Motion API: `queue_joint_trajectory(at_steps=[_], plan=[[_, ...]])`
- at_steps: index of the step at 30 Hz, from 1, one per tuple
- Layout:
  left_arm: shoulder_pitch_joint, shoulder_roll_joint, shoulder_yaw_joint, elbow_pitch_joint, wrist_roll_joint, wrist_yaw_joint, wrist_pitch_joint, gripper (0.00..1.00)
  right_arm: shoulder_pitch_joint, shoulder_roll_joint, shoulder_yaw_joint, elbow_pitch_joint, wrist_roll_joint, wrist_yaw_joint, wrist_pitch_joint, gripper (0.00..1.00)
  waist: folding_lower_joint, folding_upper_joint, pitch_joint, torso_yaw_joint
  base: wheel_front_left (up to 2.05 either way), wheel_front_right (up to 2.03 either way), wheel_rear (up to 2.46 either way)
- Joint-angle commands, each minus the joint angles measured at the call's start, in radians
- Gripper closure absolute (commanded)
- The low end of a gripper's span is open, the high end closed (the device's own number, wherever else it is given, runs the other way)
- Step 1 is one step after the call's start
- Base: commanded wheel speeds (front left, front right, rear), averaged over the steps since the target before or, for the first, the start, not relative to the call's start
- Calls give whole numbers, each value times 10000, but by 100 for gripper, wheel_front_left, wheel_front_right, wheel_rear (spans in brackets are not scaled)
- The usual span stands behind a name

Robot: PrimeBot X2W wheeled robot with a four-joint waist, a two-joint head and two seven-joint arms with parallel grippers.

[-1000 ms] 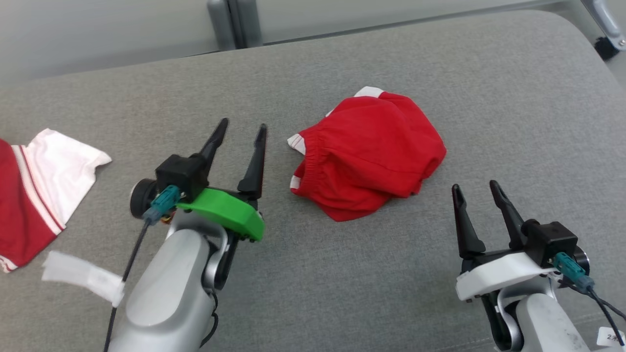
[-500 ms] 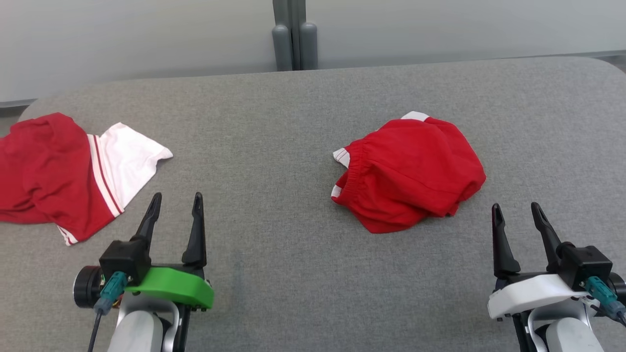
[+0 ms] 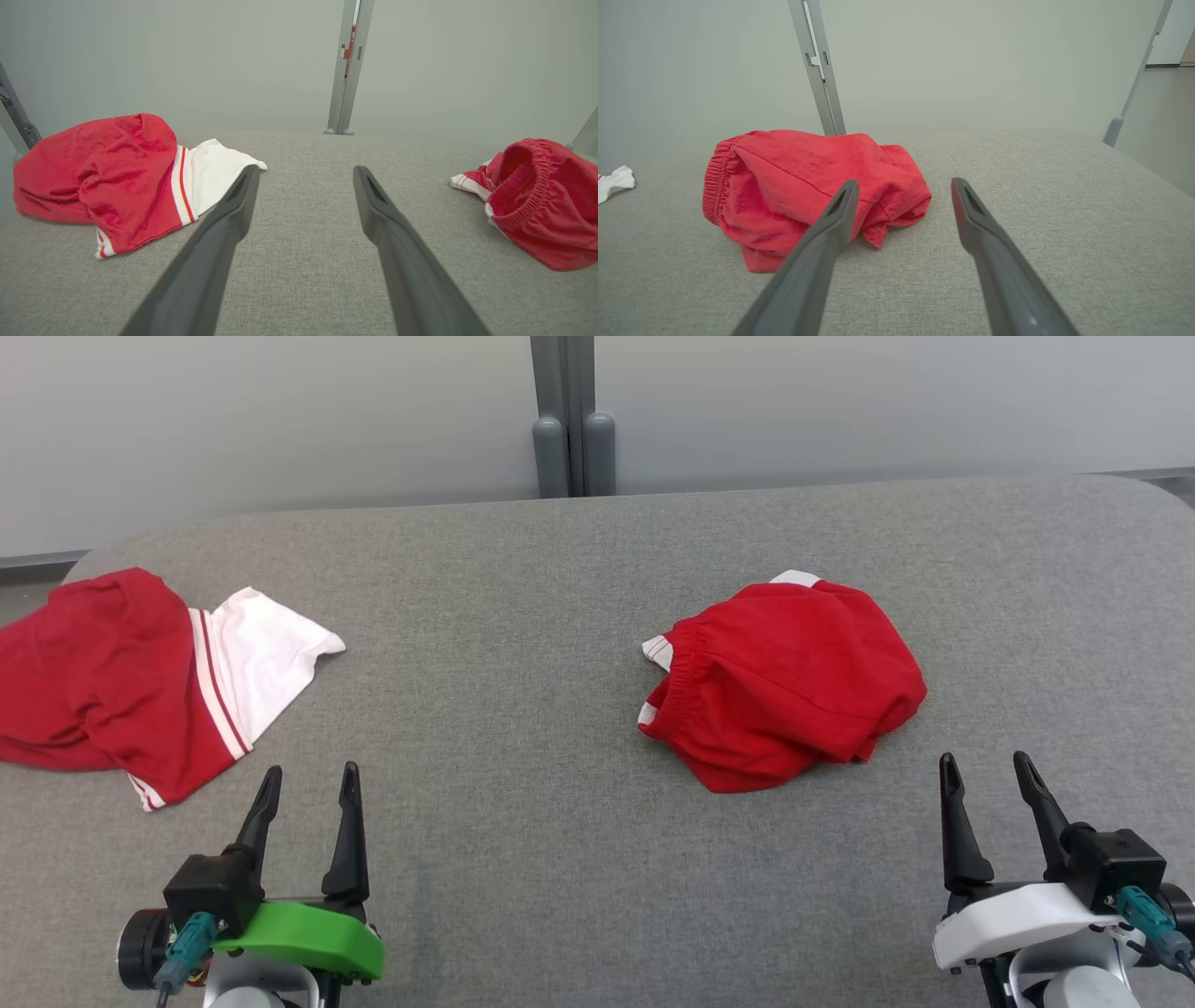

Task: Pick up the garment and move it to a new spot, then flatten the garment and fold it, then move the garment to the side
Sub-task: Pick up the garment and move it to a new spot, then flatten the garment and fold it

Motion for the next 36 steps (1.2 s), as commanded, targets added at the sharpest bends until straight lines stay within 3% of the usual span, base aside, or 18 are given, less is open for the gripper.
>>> queue_joint_trajectory(at_steps=[1,17,26,29,36], plan=[[185,-3,40,-6,-24,-34,-2,0,69,-25,12,-10,28,-7,-34,0,0,0,4,23,0,0,0],[32,-71,-74,293,-26,-87,-2,0,-87,-26,166,70,171,-8,-34,0,0,0,27,49,0,0,0],[-1276,119,-1286,1417,-249,-83,32,0,-184,-26,339,139,256,-7,-34,0,0,0,108,-284,0,0,0],[-2273,142,-2225,2084,-544,-83,634,0,-237,-23,412,116,248,-7,-34,0,0,0,232,-463,0,0,0],[-4674,-38,-3059,3333,-3350,-82,3287,0,-444,-23,655,91,365,-7,-34,0,0,0,588,-1228,0,0,0]])
